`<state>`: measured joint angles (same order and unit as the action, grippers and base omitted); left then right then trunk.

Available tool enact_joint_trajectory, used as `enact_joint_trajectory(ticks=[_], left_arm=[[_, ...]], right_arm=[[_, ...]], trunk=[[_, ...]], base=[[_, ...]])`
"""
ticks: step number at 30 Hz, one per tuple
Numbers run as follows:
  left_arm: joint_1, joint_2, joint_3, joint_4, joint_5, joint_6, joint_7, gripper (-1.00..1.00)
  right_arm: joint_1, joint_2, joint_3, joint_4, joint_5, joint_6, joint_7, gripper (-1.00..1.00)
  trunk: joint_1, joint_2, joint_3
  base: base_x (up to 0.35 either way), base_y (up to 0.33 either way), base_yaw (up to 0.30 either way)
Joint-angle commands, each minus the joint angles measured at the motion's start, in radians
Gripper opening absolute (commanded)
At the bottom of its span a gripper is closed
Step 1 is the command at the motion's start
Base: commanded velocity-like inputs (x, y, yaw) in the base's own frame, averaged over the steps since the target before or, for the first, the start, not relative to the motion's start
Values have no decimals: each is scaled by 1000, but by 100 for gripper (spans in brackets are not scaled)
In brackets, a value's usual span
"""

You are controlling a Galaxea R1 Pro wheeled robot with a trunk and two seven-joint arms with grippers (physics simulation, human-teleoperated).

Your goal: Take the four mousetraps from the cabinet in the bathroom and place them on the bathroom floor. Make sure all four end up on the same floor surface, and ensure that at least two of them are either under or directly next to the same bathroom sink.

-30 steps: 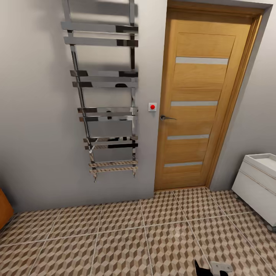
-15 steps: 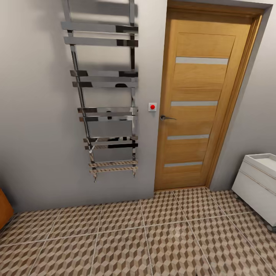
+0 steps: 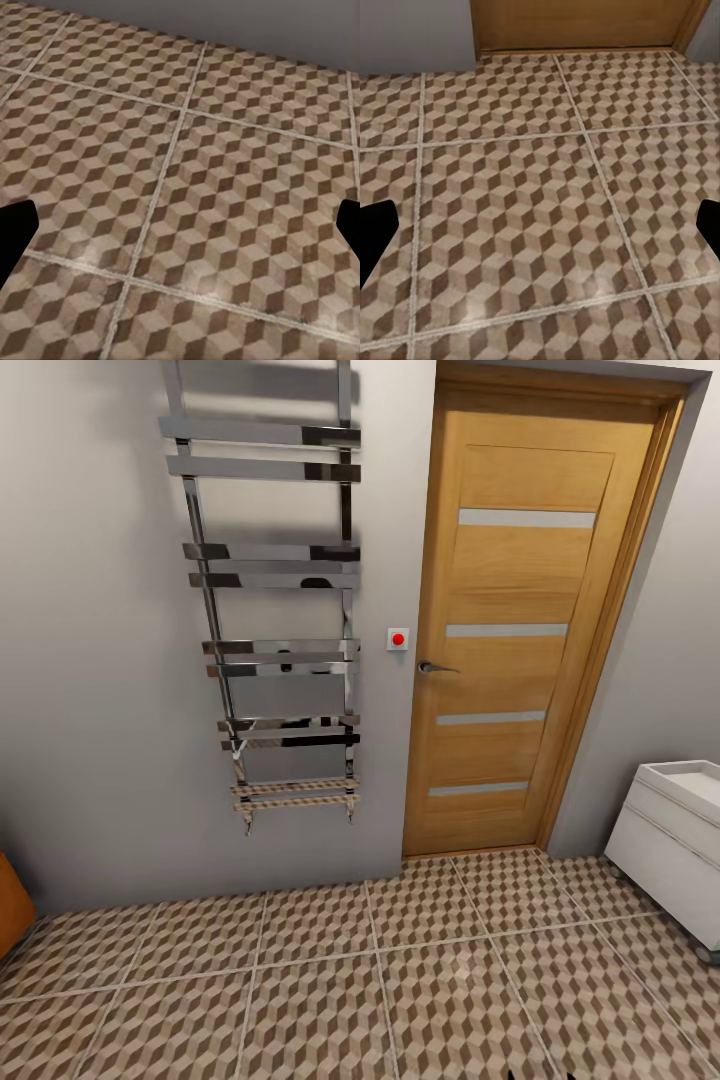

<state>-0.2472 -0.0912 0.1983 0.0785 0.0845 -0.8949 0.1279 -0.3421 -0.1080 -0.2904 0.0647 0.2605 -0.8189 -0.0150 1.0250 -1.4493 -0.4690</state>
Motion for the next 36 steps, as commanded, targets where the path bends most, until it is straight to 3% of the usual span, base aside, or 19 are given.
enact_joint_trajectory(ticks=[1,26,36], left_arm=[[-2,0,-6,3,8,-5,0,100],[-1,1,-6,4,5,-3,-2,100],[-1,-4,-8,4,2,-2,-6,100]], right_arm=[[-1,0,-9,4,9,-7,-2,100],[0,20,-9,5,11,-4,0,100],[0,21,-9,5,12,5,1,100]], trunk=[[0,-1,-1],[0,-1,-1],[0,-1,-1]], base=[[0,0,0],[0,0,1],[0,0,161]])
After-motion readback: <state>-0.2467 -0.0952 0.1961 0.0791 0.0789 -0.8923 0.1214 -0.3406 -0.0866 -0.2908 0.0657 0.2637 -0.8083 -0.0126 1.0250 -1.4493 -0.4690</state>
